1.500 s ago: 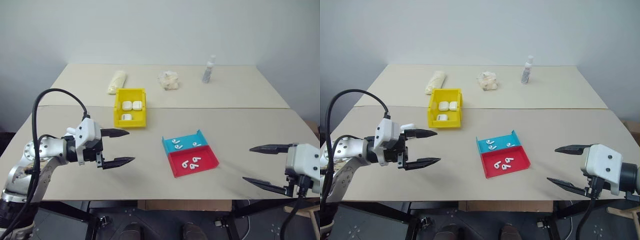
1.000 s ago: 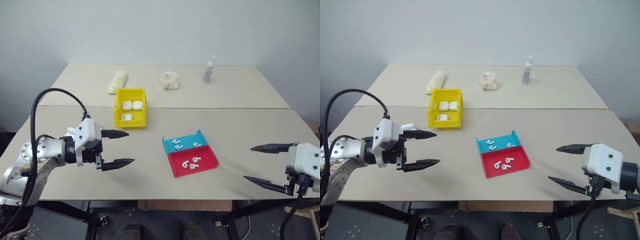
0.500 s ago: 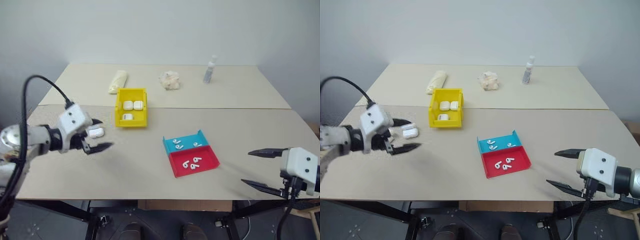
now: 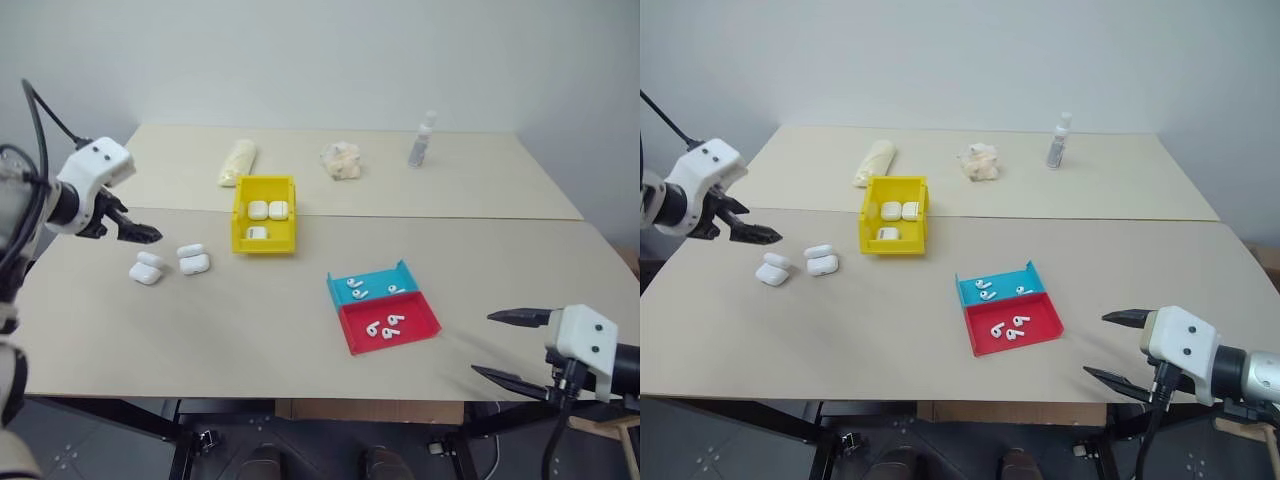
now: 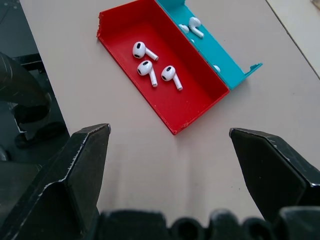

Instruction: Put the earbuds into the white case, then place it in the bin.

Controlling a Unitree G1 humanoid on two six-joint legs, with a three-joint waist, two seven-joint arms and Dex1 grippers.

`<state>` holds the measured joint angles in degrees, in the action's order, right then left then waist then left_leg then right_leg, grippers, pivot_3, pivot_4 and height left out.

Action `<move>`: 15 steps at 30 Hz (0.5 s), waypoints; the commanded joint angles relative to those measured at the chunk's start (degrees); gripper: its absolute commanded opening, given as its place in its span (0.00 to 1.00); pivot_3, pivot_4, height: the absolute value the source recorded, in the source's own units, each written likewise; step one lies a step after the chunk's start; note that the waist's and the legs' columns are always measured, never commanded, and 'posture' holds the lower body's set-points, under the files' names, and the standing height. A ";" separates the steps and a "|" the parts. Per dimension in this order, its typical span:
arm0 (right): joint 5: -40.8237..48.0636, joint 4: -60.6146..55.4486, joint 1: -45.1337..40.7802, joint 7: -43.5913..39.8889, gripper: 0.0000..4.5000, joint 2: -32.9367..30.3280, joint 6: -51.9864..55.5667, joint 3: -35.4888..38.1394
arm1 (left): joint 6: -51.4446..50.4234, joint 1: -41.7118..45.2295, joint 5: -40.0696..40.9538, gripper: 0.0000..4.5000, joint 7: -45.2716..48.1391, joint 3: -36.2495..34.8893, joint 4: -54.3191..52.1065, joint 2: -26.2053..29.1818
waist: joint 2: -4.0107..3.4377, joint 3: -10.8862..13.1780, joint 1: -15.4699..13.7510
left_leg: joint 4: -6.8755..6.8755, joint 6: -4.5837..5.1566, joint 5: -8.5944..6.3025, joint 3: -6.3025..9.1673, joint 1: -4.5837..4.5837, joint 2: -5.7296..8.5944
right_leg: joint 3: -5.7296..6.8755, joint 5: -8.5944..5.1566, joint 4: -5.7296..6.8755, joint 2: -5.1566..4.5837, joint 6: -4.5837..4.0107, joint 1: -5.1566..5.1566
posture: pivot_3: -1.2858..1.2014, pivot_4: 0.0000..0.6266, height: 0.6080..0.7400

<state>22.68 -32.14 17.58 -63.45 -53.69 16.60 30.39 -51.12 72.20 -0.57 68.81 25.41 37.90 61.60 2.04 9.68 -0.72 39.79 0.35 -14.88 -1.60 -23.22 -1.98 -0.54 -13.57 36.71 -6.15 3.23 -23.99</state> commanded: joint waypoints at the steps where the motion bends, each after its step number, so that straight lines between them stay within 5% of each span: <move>1: 0.18 -0.99 -0.24 0.96 0.98 -0.20 0.61 0.33 | 8.46 6.43 -7.19 1.00 5.99 3.89 14.14 -2.07 | 0.00 0.00 0.21 | -0.01 0.02 -0.01 -0.01 -0.04 0.00 | 0.00 0.00 -0.02 0.00 0.00 -0.03 | 0.52 0.24 1.00; 6: 0.18 -1.35 -0.22 2.06 0.98 -0.13 1.74 -0.41 | 15.47 11.05 -14.97 1.00 9.23 7.53 29.72 -6.62 | 0.09 0.05 0.72 | -0.02 0.08 -0.05 -0.03 -0.07 -0.02 | -0.03 -0.01 0.03 0.00 0.00 -0.15 | 0.52 0.24 1.00; 15: 0.30 -3.28 1.52 3.91 0.98 0.39 4.20 0.22 | 21.17 8.97 -20.13 1.00 3.71 4.81 37.56 -9.00 | 0.15 0.09 0.53 | 0.02 0.07 -0.04 0.01 -0.11 -0.05 | -0.01 -0.01 0.06 -0.02 0.02 -0.14 | 0.52 0.24 1.00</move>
<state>22.70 -33.88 19.02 -60.37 -53.49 20.37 29.55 -30.69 81.04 -19.65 74.31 31.37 74.79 52.28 2.19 9.76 -0.19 39.81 0.43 -14.93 -1.59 -23.33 -2.02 -0.55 -13.58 36.77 -6.17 3.26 -24.12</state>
